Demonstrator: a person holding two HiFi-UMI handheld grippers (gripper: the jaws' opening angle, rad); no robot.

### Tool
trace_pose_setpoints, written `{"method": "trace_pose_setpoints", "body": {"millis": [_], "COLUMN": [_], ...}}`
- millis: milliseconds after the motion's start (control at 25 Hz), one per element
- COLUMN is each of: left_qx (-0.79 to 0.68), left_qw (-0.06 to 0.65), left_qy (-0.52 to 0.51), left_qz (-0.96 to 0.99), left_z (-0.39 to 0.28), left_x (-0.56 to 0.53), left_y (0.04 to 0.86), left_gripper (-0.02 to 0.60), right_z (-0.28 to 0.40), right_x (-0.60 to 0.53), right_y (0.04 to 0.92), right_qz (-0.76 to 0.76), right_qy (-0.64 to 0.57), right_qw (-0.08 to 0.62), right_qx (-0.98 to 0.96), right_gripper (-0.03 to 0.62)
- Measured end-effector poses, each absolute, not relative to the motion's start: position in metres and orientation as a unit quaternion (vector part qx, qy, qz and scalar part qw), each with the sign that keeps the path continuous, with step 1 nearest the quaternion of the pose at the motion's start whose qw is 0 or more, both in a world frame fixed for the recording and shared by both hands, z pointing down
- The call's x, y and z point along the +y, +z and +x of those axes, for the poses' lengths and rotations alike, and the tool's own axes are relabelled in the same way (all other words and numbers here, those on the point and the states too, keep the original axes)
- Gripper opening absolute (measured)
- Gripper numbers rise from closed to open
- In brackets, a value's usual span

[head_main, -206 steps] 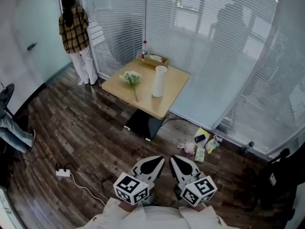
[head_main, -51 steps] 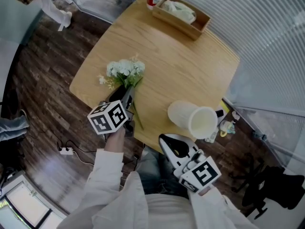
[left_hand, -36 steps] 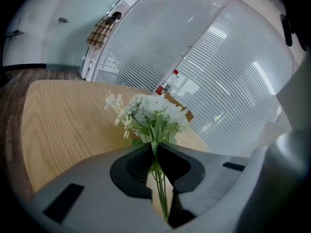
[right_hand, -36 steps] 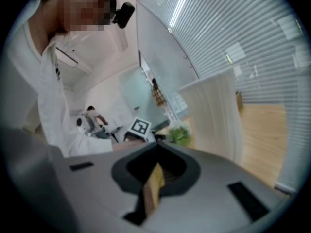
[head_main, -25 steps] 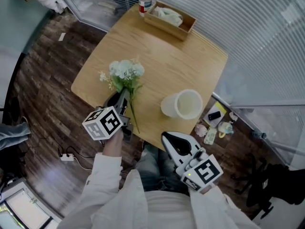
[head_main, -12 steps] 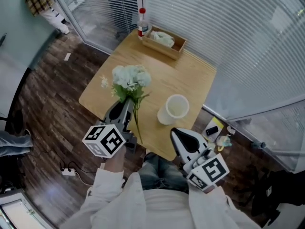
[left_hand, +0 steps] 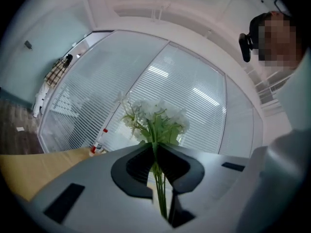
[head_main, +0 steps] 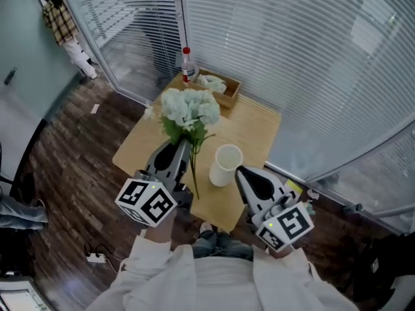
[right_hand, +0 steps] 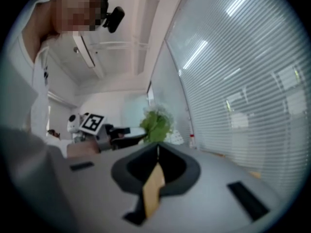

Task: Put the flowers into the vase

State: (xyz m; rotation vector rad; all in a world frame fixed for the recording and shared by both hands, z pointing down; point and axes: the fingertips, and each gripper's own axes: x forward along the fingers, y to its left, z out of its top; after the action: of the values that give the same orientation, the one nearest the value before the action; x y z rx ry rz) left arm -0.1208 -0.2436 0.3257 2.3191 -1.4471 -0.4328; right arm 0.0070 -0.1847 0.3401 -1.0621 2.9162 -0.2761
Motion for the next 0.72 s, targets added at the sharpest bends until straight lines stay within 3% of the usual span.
{"method": "trace_pose_setpoints", "body": {"millis": [720], "left_qx": [-0.421], "left_qw": [0.054], "left_qy": [-0.231], "left_qz": [0.876], "left_z": [-0.056], "left_x": [-0.275], "left_y": [0.236], "left_gripper": [0.038], "right_z": [0.032], "right_x": [-0.227], "right_y": [0.275], "right_qz": [-0.37], "right_qy": [0.009], "right_qw": [0.047], "right_qx": [0.928], "right_gripper": [0.012]}}
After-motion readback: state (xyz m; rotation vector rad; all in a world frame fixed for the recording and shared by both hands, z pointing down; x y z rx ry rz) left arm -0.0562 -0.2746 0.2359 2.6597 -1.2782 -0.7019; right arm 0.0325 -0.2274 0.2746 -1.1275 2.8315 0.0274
